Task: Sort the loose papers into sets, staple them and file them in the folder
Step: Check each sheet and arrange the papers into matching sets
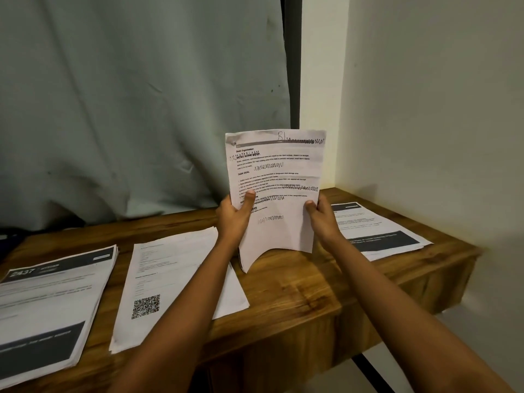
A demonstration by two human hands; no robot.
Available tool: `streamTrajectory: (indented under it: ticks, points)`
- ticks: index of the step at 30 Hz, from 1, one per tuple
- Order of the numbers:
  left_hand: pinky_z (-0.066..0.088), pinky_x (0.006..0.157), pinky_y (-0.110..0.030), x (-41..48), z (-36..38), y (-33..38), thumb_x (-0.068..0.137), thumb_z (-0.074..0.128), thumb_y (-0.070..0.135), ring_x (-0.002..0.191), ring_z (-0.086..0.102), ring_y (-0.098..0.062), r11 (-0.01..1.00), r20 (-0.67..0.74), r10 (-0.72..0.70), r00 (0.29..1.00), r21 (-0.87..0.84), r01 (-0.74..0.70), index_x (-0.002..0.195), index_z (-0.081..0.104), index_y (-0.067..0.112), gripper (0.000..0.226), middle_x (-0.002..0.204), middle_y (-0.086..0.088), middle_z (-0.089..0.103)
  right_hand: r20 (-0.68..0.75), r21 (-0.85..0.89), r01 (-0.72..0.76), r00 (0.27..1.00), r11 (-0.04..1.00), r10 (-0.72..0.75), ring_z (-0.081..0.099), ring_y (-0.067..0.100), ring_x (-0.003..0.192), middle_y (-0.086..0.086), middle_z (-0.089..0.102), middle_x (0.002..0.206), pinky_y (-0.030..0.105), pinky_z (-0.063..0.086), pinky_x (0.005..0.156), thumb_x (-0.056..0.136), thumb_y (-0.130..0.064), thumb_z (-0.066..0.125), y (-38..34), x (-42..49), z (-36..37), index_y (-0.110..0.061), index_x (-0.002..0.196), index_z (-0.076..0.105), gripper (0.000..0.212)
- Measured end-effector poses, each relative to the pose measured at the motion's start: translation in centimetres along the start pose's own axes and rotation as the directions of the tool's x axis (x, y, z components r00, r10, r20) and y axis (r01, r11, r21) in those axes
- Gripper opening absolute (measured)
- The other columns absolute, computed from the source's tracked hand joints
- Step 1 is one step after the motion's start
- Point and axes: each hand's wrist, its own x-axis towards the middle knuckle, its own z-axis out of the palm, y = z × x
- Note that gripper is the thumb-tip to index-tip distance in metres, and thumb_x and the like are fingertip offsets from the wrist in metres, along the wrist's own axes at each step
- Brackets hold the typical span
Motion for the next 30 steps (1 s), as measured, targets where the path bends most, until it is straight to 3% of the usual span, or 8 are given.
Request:
streamTrajectory:
  ticks: [2, 6, 10, 17, 21, 24, 27, 30]
  points:
    - [0.055, 0.065, -0.025, -0.2, 0.1, -0.7, 0.088, 0.06, 0.041, 0.081, 0.064, -0.008, 0.999, 0.009, -0.041, 0.999, 0.027, 0.041, 0.118, 0.059, 0.015, 0.039, 0.11, 0.002, 0.065, 0.009, -0.062, 0.0, 1.0, 0.998, 0.001, 0.049, 0.017, 0.113, 0.002, 0.051, 0.125, 0.034, 0.043, 0.095, 0.103, -0.02, 0.037, 0.3, -0.3, 0.1, -0.01, 0.132, 0.042, 0.031]
    - [0.058, 0.075, -0.038, -0.1, 0.6, -0.6, 0.082, 0.058, 0.055, 0.089, 0.068, -0.018, 0.996, -0.003, -0.058, 0.998, 0.071, 0.058, 0.113, 0.061, 0.015, 0.051, 0.109, -0.001, 0.068, 0.038, -0.17, 0.058, 0.998, 0.984, -0.052, 0.05, 0.018, 0.11, 0.002, 0.051, 0.118, 0.036, 0.043, 0.094, 0.103, -0.017, 0.034, 0.1, -0.3, 0.3, -0.006, 0.13, 0.043, 0.031]
    - [0.056, 0.075, -0.034, 0.5, 0.7, 0.0, 0.089, 0.058, 0.047, 0.088, 0.066, -0.017, 0.998, -0.065, -0.032, 0.997, 0.045, 0.035, 0.106, 0.063, 0.018, 0.034, 0.105, 0.0, 0.068, 0.007, -0.174, 0.106, 0.994, 0.979, -0.107, 0.051, 0.02, 0.103, 0.01, 0.055, 0.115, 0.04, 0.044, 0.093, 0.103, -0.014, 0.034, -0.7, 0.2, 0.3, -0.001, 0.124, 0.045, 0.027]
    - [0.05, 0.062, -0.017, -1.4, 0.5, -2.1, 0.09, 0.059, 0.035, 0.084, 0.063, -0.01, 0.998, -0.047, -0.058, 0.997, 0.008, 0.059, 0.112, 0.062, 0.012, 0.032, 0.11, 0.0, 0.065, 0.015, -0.141, 0.009, 1.0, 0.99, -0.007, 0.047, 0.014, 0.108, -0.002, 0.049, 0.117, 0.03, 0.042, 0.092, 0.103, -0.019, 0.035, 1.4, -1.3, 1.0, -0.006, 0.133, 0.04, 0.033]
    - [0.055, 0.072, -0.029, -1.2, 0.6, -2.3, 0.089, 0.06, 0.04, 0.096, 0.067, -0.022, 0.997, -0.044, -0.07, 0.997, 0.026, 0.071, 0.113, 0.063, 0.011, 0.038, 0.117, -0.007, 0.067, -0.044, -0.221, 0.029, 0.998, 0.975, -0.04, 0.053, 0.021, 0.098, 0.007, 0.055, 0.108, 0.032, 0.044, 0.081, 0.103, -0.017, 0.037, 1.2, -0.9, 0.7, 0.001, 0.12, 0.047, 0.027]
    - [0.056, 0.075, -0.031, -0.5, 0.5, -1.6, 0.088, 0.06, 0.044, 0.095, 0.067, -0.02, 0.994, -0.027, -0.104, 0.994, 0.034, 0.105, 0.113, 0.063, 0.013, 0.04, 0.116, -0.004, 0.067, -0.094, -0.29, 0.012, 0.995, 0.957, -0.041, 0.055, 0.024, 0.093, 0.013, 0.058, 0.106, 0.029, 0.045, 0.074, 0.102, -0.015, 0.038, 0.4, 0.3, 0.2, 0.002, 0.115, 0.05, 0.026]
    - [0.055, 0.087, -0.042, -0.3, 0.4, -1.8, 0.089, 0.061, 0.041, 0.106, 0.065, -0.027, 0.982, 0.012, -0.184, 0.983, 0.041, 0.184, 0.117, 0.061, 0.014, 0.039, 0.123, -0.006, 0.065, -0.071, -0.441, -0.055, 0.997, 0.896, 0.026, 0.058, 0.029, 0.099, 0.015, 0.06, 0.111, 0.034, 0.048, 0.08, 0.1, -0.013, 0.04, 0.2, 1.6, -0.3, 0.001, 0.115, 0.053, 0.024]
    - [0.052, 0.09, -0.04, -1.0, 0.6, -2.5, 0.094, 0.059, 0.027, 0.113, 0.06, -0.03, 0.966, -0.08, -0.168, 0.983, 0.187, 0.18, 0.121, 0.054, 0.005, 0.035, 0.128, -0.01, 0.06, -0.047, -0.572, -0.146, 0.988, 0.807, 0.145, 0.058, 0.034, 0.101, 0.018, 0.06, 0.113, 0.036, 0.046, 0.078, 0.098, -0.012, 0.044, 0.6, 1.8, -0.5, 0.003, 0.112, 0.054, 0.023]
